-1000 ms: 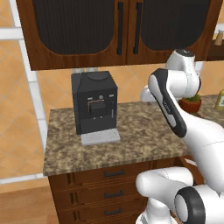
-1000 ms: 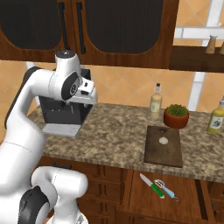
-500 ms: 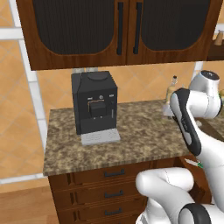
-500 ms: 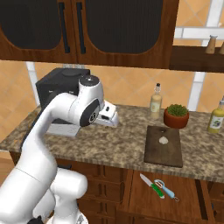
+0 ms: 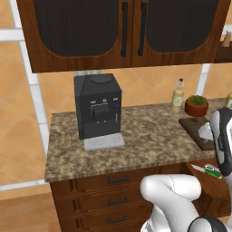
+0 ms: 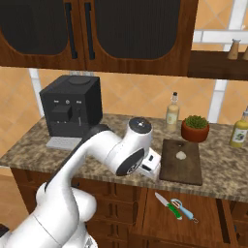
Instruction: Place the appropriate cutting tool for cutting the garlic skin on the cutting board.
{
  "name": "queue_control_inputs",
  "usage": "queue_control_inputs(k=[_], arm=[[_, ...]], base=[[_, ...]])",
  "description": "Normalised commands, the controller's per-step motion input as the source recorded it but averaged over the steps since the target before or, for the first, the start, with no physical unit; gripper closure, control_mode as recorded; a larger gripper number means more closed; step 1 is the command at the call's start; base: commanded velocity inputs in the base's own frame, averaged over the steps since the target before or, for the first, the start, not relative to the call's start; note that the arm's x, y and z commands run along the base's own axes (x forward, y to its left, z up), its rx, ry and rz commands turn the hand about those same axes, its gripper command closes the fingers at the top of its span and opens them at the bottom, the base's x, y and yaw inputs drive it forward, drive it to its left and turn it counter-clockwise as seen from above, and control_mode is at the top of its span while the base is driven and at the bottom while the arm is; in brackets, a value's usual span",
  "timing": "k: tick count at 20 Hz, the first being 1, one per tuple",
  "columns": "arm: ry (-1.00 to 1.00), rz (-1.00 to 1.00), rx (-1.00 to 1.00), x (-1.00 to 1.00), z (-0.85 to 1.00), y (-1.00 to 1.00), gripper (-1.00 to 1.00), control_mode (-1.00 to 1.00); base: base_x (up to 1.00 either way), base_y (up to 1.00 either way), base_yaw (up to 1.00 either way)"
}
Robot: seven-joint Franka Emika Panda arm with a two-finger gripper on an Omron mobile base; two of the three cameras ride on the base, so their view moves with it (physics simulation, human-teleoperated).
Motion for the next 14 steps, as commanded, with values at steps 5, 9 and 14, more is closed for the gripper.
queue_control_inputs(k=[5, 9, 14], arm=[[0.11, -0.07, 0.14, -0.56, -0.45, -1.00, -1.00, -1.00], [0.11, -0.08, 0.13, -0.47, -0.38, -1.00, -1.00, -1.00], [0.04, -0.01, 0.01, -0.02, -0.33, -0.61, -1.00, -1.00]], base=[[0.00, 0.00, 0.00], [0.00, 0.00, 0.00], [0.00, 0.00, 0.00]])
